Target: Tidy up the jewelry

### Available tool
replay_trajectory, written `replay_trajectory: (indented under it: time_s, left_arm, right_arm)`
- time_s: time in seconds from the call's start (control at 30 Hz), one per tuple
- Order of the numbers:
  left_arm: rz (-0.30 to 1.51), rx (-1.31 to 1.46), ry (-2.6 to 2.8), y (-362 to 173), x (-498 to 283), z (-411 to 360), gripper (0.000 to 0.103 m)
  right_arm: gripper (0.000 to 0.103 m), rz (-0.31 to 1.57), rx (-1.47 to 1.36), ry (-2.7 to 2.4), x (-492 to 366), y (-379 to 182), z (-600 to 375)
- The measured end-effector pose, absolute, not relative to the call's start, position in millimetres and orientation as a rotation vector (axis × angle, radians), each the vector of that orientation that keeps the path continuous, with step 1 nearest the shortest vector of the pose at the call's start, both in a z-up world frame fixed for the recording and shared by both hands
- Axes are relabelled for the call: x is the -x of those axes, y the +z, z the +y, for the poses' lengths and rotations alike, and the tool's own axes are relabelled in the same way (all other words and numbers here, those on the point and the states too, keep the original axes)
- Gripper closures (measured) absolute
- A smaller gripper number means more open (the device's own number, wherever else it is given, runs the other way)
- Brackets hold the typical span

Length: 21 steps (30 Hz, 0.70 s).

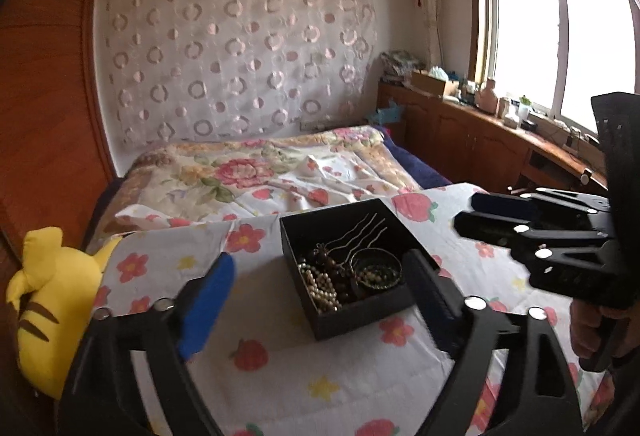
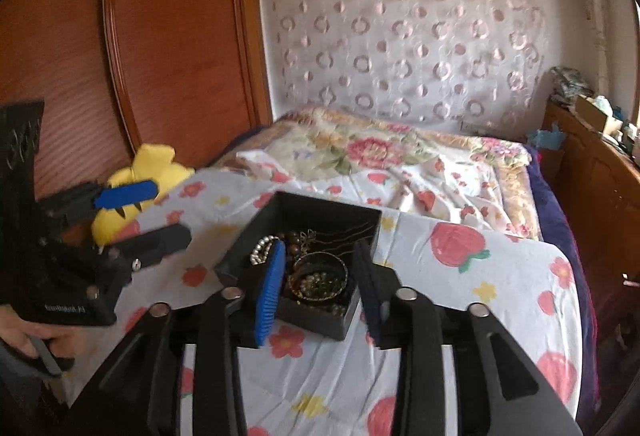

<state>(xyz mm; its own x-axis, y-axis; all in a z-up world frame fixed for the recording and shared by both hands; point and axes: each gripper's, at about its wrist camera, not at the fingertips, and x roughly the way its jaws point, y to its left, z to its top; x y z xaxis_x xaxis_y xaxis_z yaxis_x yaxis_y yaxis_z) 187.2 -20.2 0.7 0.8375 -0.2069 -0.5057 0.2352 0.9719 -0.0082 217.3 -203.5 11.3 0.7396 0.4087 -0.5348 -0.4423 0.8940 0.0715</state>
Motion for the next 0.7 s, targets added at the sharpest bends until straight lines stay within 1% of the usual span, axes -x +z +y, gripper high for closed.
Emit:
replay_trajectory:
  time_s: [0.03, 0.07, 0.13, 0.2, 0.23, 0.3, 0.33, 0.4, 0.43, 0.5, 0.7]
  left_arm:
    - [0.519, -0.058, -0.224, 2.1, -181.0, -19.5, 0.010]
    - [0.508, -0.058, -0.214, 3.4, -171.8, -19.2, 0.008]
    - [0.484, -0.046, -0.204, 7.0, -154.4, -17.6, 0.008]
    - [0.470, -0.038, -0.194, 11.3, -141.8, -14.1, 0.008]
    - [0.464, -0.035, -0.190, 14.0, -131.9, -13.6, 0.008]
    - [0.453, -0.035, -0.187, 17.9, -120.8, -13.2, 0.008]
    - [0.447, -0.037, -0.181, 20.0, -114.1, -13.5, 0.008]
    - [0.437, -0.045, -0.166, 22.2, -103.6, -13.9, 0.008]
    - [0.430, -0.046, -0.155, 23.0, -97.6, -13.8, 0.008]
    - [0.423, -0.049, -0.139, 22.9, -87.5, -13.9, 0.008]
    - [0.430, -0.055, -0.093, 15.7, -68.4, -14.1, 0.008]
  right_arm:
    - [0.058, 0.557, 0.058, 0.465, -209.0, 13.9, -205.7]
    - [0.055, 0.541, 0.053, 0.459, -197.5, 17.1, -208.1]
    - [0.049, 0.516, 0.040, 0.458, -181.3, 22.4, -211.4]
    - [0.038, 0.477, 0.044, 0.452, -161.8, 28.1, -212.8]
    - [0.036, 0.458, 0.056, 0.444, -152.2, 30.7, -212.4]
    - [0.027, 0.434, 0.071, 0.431, -137.5, 33.1, -212.2]
    - [0.025, 0.424, 0.071, 0.422, -130.8, 33.6, -213.3]
    - [0.017, 0.402, 0.058, 0.398, -115.5, 34.4, -216.4]
    - [0.014, 0.395, 0.049, 0.389, -110.1, 34.4, -218.5]
    - [0.003, 0.375, 0.037, 0.346, -97.9, 33.0, -222.0]
    - [0.002, 0.389, -0.015, 0.274, -81.7, 20.2, -232.5]
